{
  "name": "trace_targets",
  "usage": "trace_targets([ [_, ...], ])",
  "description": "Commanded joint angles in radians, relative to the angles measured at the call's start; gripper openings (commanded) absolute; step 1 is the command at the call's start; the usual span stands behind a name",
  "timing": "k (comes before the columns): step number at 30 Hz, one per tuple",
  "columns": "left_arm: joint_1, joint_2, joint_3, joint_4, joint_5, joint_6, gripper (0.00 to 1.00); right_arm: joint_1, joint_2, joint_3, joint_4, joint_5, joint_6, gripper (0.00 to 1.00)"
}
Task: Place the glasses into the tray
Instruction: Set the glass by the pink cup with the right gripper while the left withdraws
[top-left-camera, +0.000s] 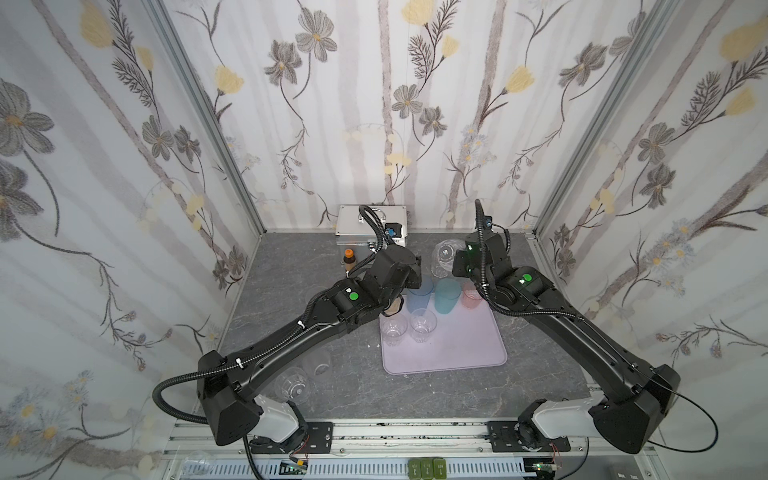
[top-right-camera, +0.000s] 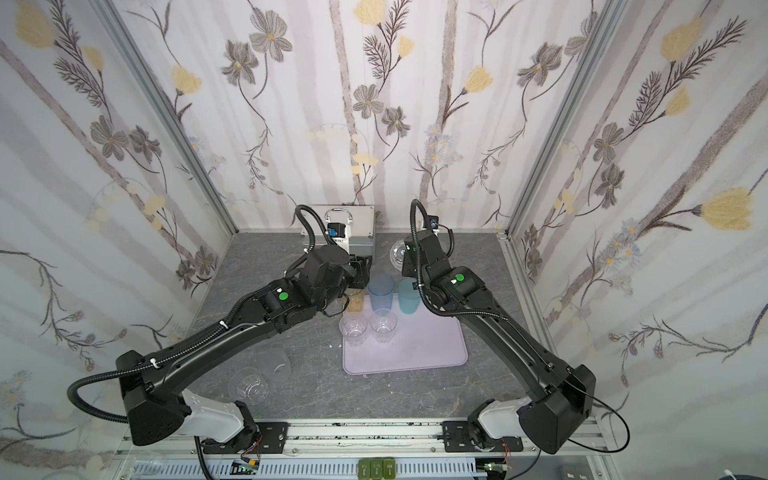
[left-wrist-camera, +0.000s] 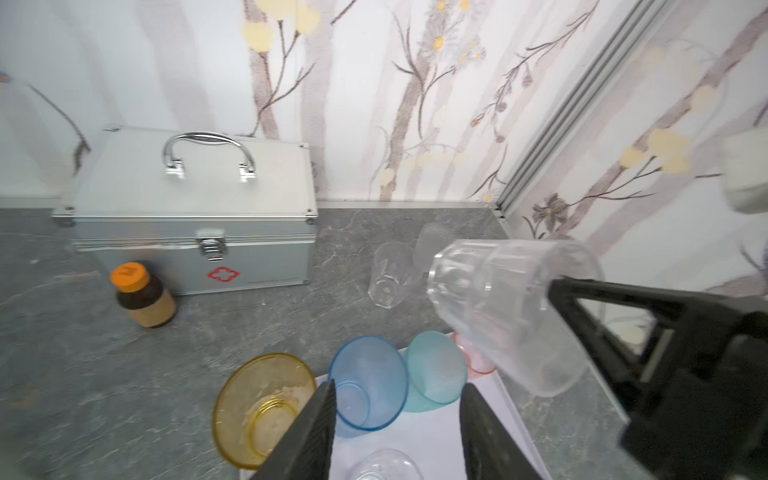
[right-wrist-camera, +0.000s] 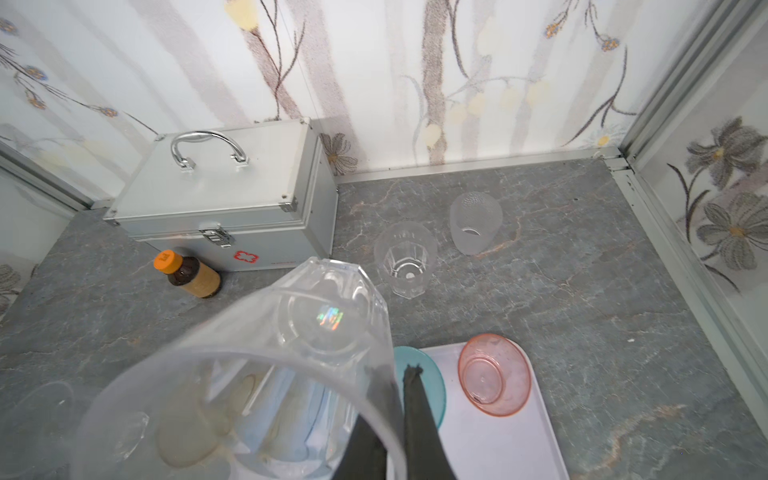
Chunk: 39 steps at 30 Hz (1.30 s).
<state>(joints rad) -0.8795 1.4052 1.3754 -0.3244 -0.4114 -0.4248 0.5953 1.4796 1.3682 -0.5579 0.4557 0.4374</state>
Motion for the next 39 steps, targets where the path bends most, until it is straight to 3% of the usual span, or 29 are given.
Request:
trace_targets([
  [1, 0.085, -0.067, -0.106, 0.045, -0.077, 0.078, 0.54, -0.065, -0.065, -0.053, -0.113, -0.086, -0.057, 0.0],
  [5, 0.187, -0.194, -0.305, 0.169, -0.038, 0.11, 0.56, -0.152, -0.152, -0.19, -0.204, -0.221, -0.072, 0.01],
  [11, 0.209, -0.281, -0.516, 0.362, 0.032, 0.127, 0.59, -0.146, -0.14, -0.365, -0.248, -0.34, -0.052, 0.0],
  [17, 0.209, -0.278, -0.567, 0.424, 0.064, 0.068, 0.59, -0.043, -0.046, -0.381, -0.201, -0.276, -0.02, 0.01],
  [33, 0.207, -0.282, -0.627, 0.449, 0.042, 0.023, 0.6, -0.048, 0.195, -0.304, -0.108, -0.238, -0.09, 0.03],
  [39, 0.207, -0.254, -0.618, 0.447, 0.051, 0.02, 0.61, -0.057, 0.214, -0.297, -0.094, -0.217, -0.076, 0.11],
])
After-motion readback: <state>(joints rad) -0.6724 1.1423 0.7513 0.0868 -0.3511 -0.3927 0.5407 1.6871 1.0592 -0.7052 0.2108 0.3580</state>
